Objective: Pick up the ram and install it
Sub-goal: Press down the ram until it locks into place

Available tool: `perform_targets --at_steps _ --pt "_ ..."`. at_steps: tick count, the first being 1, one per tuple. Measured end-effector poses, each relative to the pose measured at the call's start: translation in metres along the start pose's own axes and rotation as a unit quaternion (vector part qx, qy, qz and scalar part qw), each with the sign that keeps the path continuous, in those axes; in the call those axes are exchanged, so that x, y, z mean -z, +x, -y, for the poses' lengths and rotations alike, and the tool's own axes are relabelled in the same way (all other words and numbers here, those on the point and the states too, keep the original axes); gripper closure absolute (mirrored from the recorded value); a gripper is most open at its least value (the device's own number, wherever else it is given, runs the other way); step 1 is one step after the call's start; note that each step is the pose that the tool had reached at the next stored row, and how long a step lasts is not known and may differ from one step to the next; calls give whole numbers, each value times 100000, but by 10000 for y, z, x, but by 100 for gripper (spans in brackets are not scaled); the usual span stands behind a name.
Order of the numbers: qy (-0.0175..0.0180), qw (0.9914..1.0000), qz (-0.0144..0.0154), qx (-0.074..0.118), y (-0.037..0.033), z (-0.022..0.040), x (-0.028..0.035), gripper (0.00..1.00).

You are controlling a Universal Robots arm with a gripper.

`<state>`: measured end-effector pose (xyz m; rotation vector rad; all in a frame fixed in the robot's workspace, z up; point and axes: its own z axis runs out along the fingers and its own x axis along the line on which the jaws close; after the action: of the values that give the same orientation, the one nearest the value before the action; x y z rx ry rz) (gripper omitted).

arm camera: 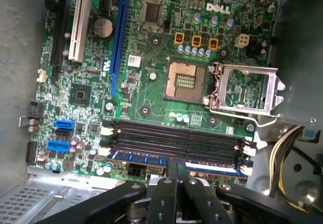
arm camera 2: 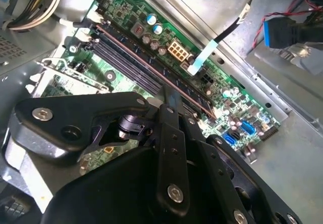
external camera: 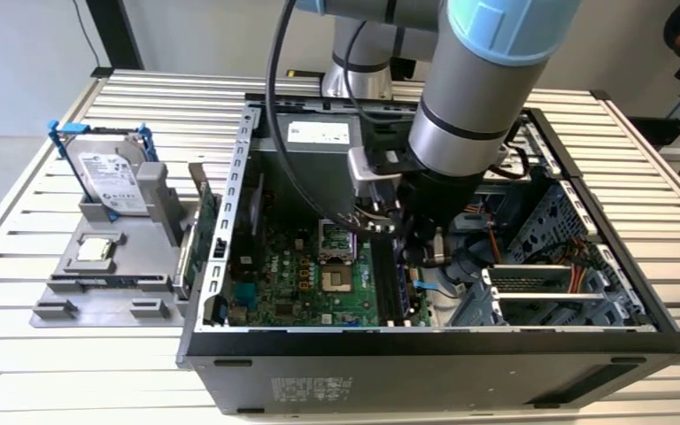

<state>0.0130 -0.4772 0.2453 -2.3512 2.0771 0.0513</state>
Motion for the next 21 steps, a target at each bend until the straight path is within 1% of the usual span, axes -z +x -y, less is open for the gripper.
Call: perform_targets --at_steps 7,11,13,16,17,18,20,21 --pt "30 99997 102 -729 -8 4 -126 100" --pt "66 99983 164 -1858 -11 6 -199 100" --pt "54 99969 98 -2479 -11 7 -229 100" --pt "81 99945 112 -3313 -12 8 -284 100" --pt "61 99940 46 -3452 -16 8 -286 100" --pt "37 99939 4 -3496 -17 8 -264 100" --pt "157 99938 334 -3490 -22 8 -206 100" --pt "126 99939 245 -3495 -22 6 -155 100"
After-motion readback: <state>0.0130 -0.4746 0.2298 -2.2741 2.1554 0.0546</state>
